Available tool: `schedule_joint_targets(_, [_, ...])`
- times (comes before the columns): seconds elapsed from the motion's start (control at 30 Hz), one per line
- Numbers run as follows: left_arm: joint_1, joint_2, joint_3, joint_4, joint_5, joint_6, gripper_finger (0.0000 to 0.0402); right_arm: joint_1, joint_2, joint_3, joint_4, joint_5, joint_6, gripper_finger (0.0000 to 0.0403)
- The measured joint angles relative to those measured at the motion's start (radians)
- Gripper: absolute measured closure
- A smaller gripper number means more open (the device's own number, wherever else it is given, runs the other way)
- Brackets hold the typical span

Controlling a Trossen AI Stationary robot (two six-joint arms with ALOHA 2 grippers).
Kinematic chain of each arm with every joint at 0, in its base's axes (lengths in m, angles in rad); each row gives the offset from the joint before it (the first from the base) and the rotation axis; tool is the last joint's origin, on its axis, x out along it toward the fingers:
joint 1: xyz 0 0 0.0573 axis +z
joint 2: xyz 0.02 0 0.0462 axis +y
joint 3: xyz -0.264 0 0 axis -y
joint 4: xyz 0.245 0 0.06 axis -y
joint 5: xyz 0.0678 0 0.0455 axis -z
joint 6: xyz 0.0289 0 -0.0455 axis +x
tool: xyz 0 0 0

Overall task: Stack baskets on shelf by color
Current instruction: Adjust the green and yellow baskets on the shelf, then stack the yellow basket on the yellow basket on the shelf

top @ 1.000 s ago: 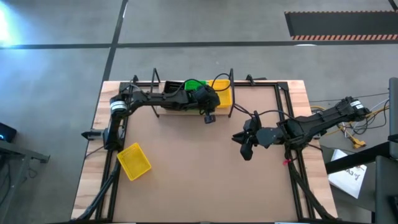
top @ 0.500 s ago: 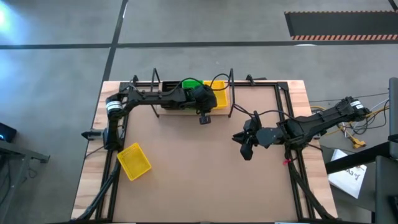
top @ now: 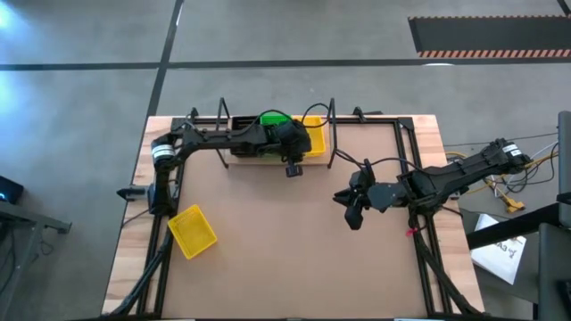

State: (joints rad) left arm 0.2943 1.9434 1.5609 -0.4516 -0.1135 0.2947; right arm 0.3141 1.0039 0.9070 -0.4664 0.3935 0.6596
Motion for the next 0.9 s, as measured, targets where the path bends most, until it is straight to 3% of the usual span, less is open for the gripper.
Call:
schedule_joint_targets(0.23, [-0.027,-0.072,0.085,-0.193,0.0,-0.046,0.0281,0.0,0.0,0.0,0.0,0.0,-0.011,0.0346])
schedule_joint_targets(0.5, [-0.18,-0.278,0.087,-0.467,0.002,-0.347,0.0285,0.0,0.001,0.0,0.0,0.014,-0.103,0.0346])
schedule_joint_targets(0.73, [-0.427,-0.452,-0.038,-0.636,-0.056,-0.716,0.0308,-0.003,0.046,-0.012,0.001,0.104,-0.209,0.0346])
schedule_joint_targets(0.9, [-0.618,-0.546,-0.186,-0.727,-0.005,-1.153,0.0317,-0.013,0.12,-0.014,0.033,0.125,-0.253,0.0346])
